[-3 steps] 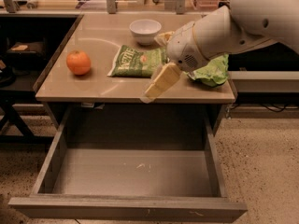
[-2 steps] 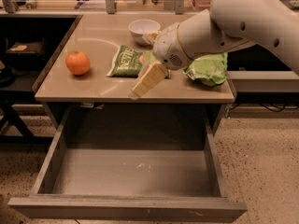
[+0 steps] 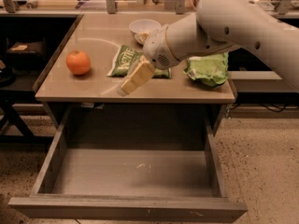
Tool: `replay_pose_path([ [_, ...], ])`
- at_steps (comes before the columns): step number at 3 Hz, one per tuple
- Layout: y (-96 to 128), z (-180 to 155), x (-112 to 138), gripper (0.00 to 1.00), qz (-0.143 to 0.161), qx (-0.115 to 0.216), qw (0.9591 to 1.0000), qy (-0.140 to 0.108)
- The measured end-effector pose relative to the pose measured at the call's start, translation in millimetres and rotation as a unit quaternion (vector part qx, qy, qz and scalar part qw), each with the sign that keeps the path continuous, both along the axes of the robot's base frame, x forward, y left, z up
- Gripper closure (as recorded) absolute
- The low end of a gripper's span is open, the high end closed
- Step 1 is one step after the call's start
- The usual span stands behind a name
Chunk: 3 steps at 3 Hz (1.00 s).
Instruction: Place orange into top drawer
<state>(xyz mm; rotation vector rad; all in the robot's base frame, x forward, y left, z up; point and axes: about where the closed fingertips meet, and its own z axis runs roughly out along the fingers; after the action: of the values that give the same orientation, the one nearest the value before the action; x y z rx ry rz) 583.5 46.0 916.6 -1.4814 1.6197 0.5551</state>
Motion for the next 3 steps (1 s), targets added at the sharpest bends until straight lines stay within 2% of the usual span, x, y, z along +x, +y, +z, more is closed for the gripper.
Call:
replay_pose_path([
  [1, 20.2, -9.1, 31.5, 0.00, -0.009, 0.005, 0.9999, 0.003],
  [2, 42.3, -15.1, 58.0, 0.00, -0.004, -0.019, 0.9998, 0.005],
  [3, 50.5, -14.0, 57.1, 0.00, 0.002, -0.019, 0.9998, 0.003],
])
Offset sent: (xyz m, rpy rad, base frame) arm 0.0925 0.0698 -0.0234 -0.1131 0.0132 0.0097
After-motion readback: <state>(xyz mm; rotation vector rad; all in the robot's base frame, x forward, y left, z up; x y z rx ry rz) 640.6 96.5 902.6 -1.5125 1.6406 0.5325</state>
